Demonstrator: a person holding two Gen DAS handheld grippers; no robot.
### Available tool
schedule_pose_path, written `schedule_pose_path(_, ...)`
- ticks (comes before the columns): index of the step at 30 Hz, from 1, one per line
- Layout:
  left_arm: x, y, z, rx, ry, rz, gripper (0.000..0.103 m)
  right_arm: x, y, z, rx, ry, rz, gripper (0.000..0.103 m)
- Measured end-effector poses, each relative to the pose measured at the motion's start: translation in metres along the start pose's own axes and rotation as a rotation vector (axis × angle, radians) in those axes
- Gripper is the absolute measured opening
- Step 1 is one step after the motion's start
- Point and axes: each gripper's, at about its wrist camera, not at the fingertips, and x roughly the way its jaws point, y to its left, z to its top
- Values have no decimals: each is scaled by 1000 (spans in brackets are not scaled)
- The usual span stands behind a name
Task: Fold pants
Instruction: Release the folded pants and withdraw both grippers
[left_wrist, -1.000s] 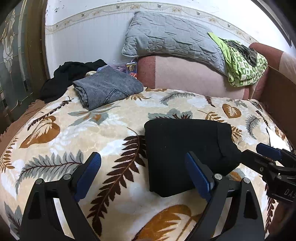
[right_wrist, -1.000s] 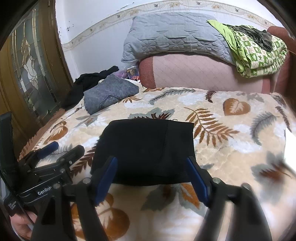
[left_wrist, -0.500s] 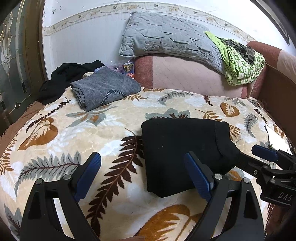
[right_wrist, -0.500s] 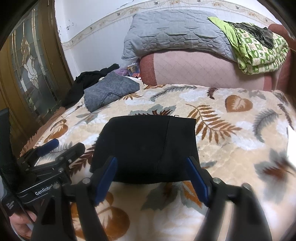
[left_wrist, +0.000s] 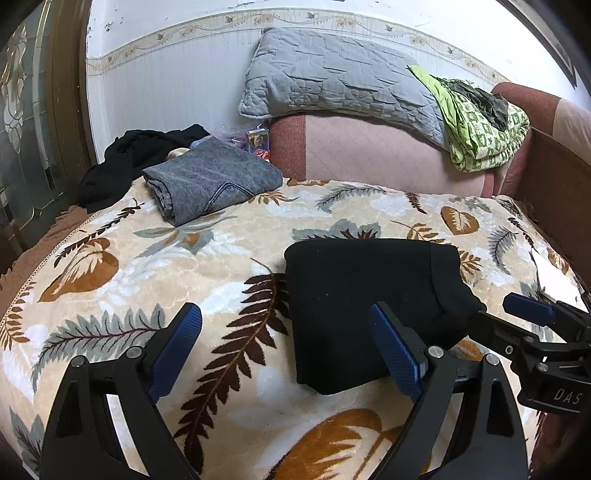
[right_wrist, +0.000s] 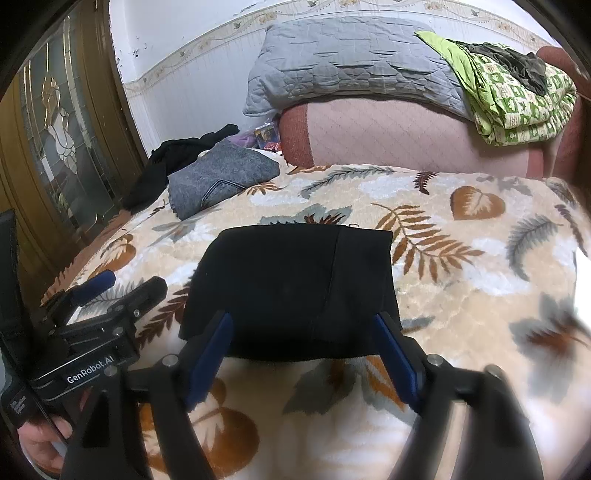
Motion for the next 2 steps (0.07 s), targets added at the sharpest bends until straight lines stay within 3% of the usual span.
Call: schedule_pose_path(2, -1, 0, 0, -4, 2, -9, 93, -2, 0, -1, -2, -3, 0, 79)
